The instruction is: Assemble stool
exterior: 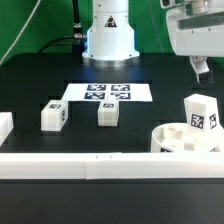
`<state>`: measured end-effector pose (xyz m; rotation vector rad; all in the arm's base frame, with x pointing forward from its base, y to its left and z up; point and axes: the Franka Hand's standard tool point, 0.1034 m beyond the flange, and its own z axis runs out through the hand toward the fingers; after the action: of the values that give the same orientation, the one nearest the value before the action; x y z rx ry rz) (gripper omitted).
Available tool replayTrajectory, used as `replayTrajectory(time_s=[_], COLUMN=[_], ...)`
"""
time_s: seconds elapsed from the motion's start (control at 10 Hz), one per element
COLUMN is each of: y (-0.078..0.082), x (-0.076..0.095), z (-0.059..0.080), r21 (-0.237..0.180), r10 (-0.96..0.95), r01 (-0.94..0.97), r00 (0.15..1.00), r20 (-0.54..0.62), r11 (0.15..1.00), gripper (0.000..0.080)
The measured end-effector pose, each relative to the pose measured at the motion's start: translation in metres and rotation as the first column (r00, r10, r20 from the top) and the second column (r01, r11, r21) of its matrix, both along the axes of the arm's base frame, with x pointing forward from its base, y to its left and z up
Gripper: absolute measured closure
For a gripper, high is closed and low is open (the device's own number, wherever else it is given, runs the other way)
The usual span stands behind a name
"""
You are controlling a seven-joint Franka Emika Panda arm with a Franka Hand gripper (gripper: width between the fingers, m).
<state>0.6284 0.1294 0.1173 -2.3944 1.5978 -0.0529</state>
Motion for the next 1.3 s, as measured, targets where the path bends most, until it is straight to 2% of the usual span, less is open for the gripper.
replayTrajectory(time_s=[0.4, 0.5, 0.6, 0.7, 0.8, 0.9, 1.0, 1.2, 1.3], y=[-0.001, -0.002, -0.003, -0.002, -0.002, 0.0, -0.004, -0.006, -0.009], x=[0.0, 0.0, -0.001, -0.002, -0.001, 0.001, 0.008, 0.007, 0.008], z=[-0.001, -0.001, -0.003, -0.004, -0.004, -0.006, -0.006, -0.007, -0.007], r21=[-0.053, -0.077, -0.15, -0.168, -0.201, -0.214, -0.258, -0.275, -0.291], r10=[0.242, 0.326, 0.521, 0.599, 0.72, 0.803, 0.839, 0.895, 0.941], r01=[-0.239, -0.322, -0.51, -0.587, -0.707, -0.793, -0.817, -0.868, -0.909], r00=[0.969, 0.944, 0.853, 0.8, 0.694, 0.593, 0.542, 0.443, 0.332], r20=[0.043, 0.052, 0.042, 0.024, -0.011, -0.059, -0.041, -0.054, -0.071], r11=[0.969, 0.944, 0.847, 0.792, 0.678, 0.57, 0.516, 0.413, 0.299], gripper=[0.015, 0.015, 0.015, 0.015, 0.015, 0.015, 0.015, 0.015, 0.015])
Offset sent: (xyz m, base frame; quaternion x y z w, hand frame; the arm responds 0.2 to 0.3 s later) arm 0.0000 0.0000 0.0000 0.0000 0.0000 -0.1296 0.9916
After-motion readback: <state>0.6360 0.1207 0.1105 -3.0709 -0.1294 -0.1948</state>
